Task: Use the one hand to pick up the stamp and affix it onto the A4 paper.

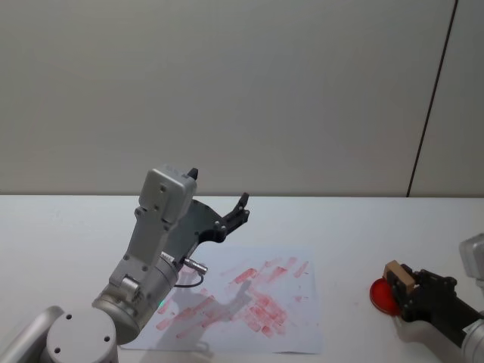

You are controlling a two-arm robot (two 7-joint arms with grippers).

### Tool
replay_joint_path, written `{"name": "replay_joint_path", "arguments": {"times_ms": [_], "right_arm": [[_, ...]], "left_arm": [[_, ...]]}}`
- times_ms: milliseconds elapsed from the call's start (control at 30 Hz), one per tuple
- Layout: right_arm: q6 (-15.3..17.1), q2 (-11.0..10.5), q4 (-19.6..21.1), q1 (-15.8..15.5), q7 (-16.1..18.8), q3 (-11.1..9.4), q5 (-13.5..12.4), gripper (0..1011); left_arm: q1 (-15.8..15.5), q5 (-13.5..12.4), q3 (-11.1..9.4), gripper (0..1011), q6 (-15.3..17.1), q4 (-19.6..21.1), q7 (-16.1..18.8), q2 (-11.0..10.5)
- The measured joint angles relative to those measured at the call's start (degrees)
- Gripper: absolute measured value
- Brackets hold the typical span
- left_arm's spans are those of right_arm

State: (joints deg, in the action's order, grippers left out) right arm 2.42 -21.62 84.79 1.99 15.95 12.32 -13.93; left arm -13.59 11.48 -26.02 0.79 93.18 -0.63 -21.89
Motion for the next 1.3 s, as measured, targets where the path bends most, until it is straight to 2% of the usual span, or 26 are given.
{"name": "replay_joint_path", "arguments": {"times_ms": [267,367,400,433,500,567,667,733,867,900,1100,1300], "right_arm": [[-0.24,0.05,-1.53,0.26,0.06,-0.03,0.23,233],[-0.35,0.15,-1.96,0.37,0.13,-0.01,0.25,317],[-0.39,0.2,-2.11,0.39,0.18,0.02,0.25,378],[-0.41,0.22,-2.16,0.4,0.2,0.03,0.25,378],[-0.45,0.27,-2.25,0.42,0.24,0.06,0.25,441],[-0.52,0.34,-2.33,0.43,0.28,0.12,0.25,538],[-0.76,0.38,-2.33,0.43,0.31,0.17,0.17,595],[-1.0,0.39,-2.2,0.36,0.3,0.18,0.08,684],[-1.8,0.36,-1.5,0.11,0.23,0.17,-0.06,792],[-1.9,0.34,-1.3,0.04,0.19,0.16,-0.09,854],[-3.11,0.02,1.19,-0.74,-0.4,-0.03,-0.42,1001],[-3.64,-0.16,2.5,-1.14,-0.71,-0.16,-0.63,1001]], "left_arm": [[0.0,0.0,0.0,1002,0.0,0.0,0.0,0.0],[0.0,0.0,0.0,1002,0.0,0.0,0.0,0.0],[0.0,0.0,0.0,1002,0.0,0.0,0.0,0.0],[0.0,0.0,0.0,1003,0.0,0.0,0.0,0.0],[0.0,0.0,0.0,1002,0.0,0.0,0.0,0.0],[0.0,0.0,0.0,1003,0.0,0.0,0.0,0.0],[0.0,0.0,0.0,1002,0.0,0.0,0.0,0.0],[0.0,0.0,0.0,1002,0.0,0.0,0.0,0.0],[0.0,0.0,0.0,1002,0.0,0.0,0.0,0.0],[0.0,0.0,0.0,1002,0.0,0.0,0.0,0.0],[0.0,0.0,0.0,1002,0.0,0.0,0.0,0.0],[0.0,0.0,0.0,1003,0.0,0.0,0.0,0.0]]}}
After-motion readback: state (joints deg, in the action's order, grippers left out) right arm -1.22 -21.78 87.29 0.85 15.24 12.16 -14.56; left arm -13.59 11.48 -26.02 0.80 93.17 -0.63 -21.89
